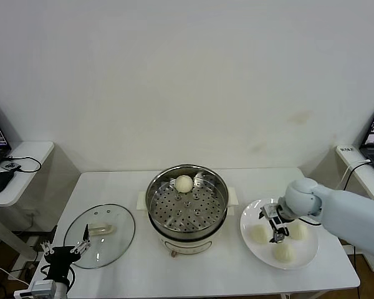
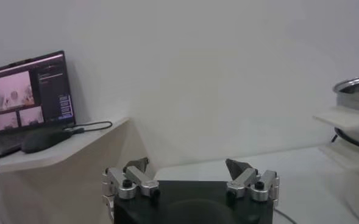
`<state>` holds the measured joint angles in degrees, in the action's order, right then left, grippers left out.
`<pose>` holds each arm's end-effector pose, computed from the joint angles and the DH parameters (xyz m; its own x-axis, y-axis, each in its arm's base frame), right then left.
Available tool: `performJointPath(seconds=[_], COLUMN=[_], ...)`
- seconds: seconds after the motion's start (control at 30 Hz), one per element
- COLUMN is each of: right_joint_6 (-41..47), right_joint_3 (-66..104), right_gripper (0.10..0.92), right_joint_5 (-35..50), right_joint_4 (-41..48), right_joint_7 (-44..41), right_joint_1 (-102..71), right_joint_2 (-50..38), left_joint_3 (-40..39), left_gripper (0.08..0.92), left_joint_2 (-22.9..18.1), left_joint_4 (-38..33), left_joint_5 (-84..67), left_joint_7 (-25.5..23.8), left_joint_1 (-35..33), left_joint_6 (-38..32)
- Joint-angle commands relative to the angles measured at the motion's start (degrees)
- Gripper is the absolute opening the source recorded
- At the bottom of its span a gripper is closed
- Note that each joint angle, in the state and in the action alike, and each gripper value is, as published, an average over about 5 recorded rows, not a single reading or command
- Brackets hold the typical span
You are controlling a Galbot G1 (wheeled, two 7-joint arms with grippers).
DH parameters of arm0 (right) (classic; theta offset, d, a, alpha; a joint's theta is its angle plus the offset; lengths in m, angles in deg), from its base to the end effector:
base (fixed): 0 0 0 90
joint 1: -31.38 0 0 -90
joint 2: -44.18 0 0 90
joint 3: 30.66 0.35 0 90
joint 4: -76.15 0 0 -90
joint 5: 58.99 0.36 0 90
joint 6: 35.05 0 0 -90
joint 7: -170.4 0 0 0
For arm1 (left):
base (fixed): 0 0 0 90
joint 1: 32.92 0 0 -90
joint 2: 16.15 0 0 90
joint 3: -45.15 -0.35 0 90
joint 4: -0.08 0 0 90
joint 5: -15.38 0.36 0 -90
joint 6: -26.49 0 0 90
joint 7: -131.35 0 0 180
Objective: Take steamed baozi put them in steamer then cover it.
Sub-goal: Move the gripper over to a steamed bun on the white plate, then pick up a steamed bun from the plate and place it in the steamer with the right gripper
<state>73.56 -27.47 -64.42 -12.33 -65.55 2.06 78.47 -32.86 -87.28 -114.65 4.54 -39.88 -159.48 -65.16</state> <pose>0.4453 -0.0946 -0.2271 -0.1610 -0.0966 0.9822 -0.9567 -0.2293 -0.1794 0.1576 0.1288 -0.3244 -0.9771 -0.1866 0.1023 -0.1610 0.9626 0.2178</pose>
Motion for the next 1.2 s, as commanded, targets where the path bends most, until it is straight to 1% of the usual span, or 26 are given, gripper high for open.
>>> performJointPath(seconds=[0.03,0.17,0.43,0.8,1.0,1.2], right_joint_6=[-0.37,-0.26,-0.62,-1.80,-1.76,-0.57], right_joint_3=[1.96,2.23,2.74,4.03,3.43,1.45], right_gripper=[0.822,0.808,0.729,0.658,0.622,0.612], right_joint_5=[-0.95,-1.26,-2.08,-2.54,-0.90,5.36], right_joint_4=[2.60,3.20,3.60,2.94,0.17,-4.87], right_joint_7=[0.35,0.20,-0.06,-1.23,-2.26,-4.15], right_joint_1=[-3.15,-3.61,-4.29,-3.58,0.35,10.48], right_joint_2=[2.52,3.19,2.92,1.76,-1.15,-6.08], left_joint_3=[0.04,0.05,-0.11,-0.10,-0.23,0.02], left_gripper=[0.823,0.823,0.823,0.823,0.823,0.823], left_joint_2=[-0.02,-0.16,-0.52,-0.48,-0.50,0.12], left_joint_4=[0.01,0.00,0.18,0.16,-0.29,-1.08], left_joint_5=[0.04,0.07,0.13,0.11,0.05,-0.33], left_joint_7=[0.00,0.01,0.04,0.11,0.09,0.08], left_joint_1=[-0.04,-0.15,-0.13,0.07,0.16,0.05], left_joint_6=[-0.04,-0.06,-0.16,-0.19,-0.17,-0.10])
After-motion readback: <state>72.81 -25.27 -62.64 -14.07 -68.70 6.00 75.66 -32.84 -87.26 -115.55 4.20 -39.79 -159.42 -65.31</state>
